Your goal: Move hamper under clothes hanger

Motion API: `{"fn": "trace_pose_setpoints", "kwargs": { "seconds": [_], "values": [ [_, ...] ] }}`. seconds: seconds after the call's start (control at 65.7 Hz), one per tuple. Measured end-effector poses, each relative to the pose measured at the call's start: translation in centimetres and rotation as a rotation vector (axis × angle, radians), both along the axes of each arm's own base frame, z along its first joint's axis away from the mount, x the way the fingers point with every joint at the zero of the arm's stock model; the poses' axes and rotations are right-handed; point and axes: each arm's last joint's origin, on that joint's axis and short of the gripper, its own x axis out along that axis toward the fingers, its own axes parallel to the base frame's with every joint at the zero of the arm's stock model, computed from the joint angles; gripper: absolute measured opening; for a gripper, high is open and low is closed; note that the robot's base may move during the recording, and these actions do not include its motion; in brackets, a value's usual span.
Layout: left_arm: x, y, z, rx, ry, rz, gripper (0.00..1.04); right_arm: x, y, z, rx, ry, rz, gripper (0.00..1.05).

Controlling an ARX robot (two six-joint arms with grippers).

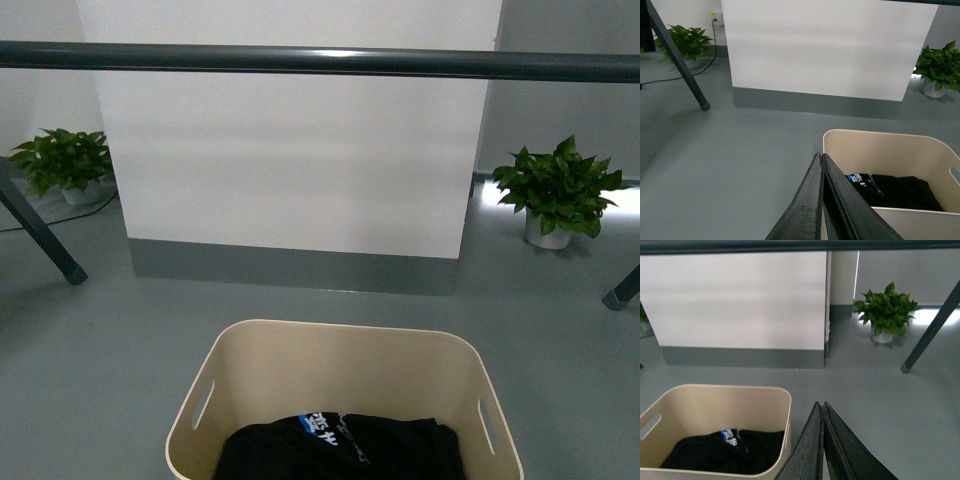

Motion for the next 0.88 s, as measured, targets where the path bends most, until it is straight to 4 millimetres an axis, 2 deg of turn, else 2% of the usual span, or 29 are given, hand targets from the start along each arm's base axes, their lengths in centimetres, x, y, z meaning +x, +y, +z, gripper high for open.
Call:
{"fn": "trace_pose_setpoints", "kwargs": {
  "seconds": [0.122, 0.396, 0.441, 0.502, 0.624, 0.654, 0.7, 0.883],
  "values": [
    [-0.01, 0.0, 0.01, 0.0, -0.001, 0.0, 0.03, -0.77, 0.0, -0.32, 0.0, 0.013, 0.0, 0.02],
    [-0.01, 0.0, 0.0, 0.0, -0.001, 0.0, 0.03, -0.86, 0.0, -0.25, 0.0, 0.003, 0.0, 0.02],
    [-0.01, 0.0, 0.0, 0.0, -0.001, 0.0, 0.07, -0.86, 0.0, -0.26, 0.0, 0.003, 0.0, 0.02],
    [-0.01, 0.0, 0.0, 0.0, -0.001, 0.0, 0.23, -0.86, 0.0, -0.25, -0.001, 0.003, 0.0, 0.05],
    [-0.01, 0.0, 0.0, 0.0, -0.001, 0.0, 0.51, -0.86, 0.0, -0.26, -0.001, 0.003, 0.0, 0.33],
    [-0.01, 0.0, 0.0, 0.0, -0.001, 0.0, 0.61, -0.86, 0.0, -0.26, -0.001, 0.003, 0.0, 0.42],
    [-0.01, 0.0, 0.0, 0.0, -0.001, 0.0, 0.66, -0.86, 0.0, -0.26, -0.001, 0.003, 0.0, 0.47],
    [-0.01, 0.0, 0.0, 0.0, -0.001, 0.0, 0.94, -0.86, 0.0, -0.26, -0.001, 0.003, 0.0, 0.75]
  ]
}}
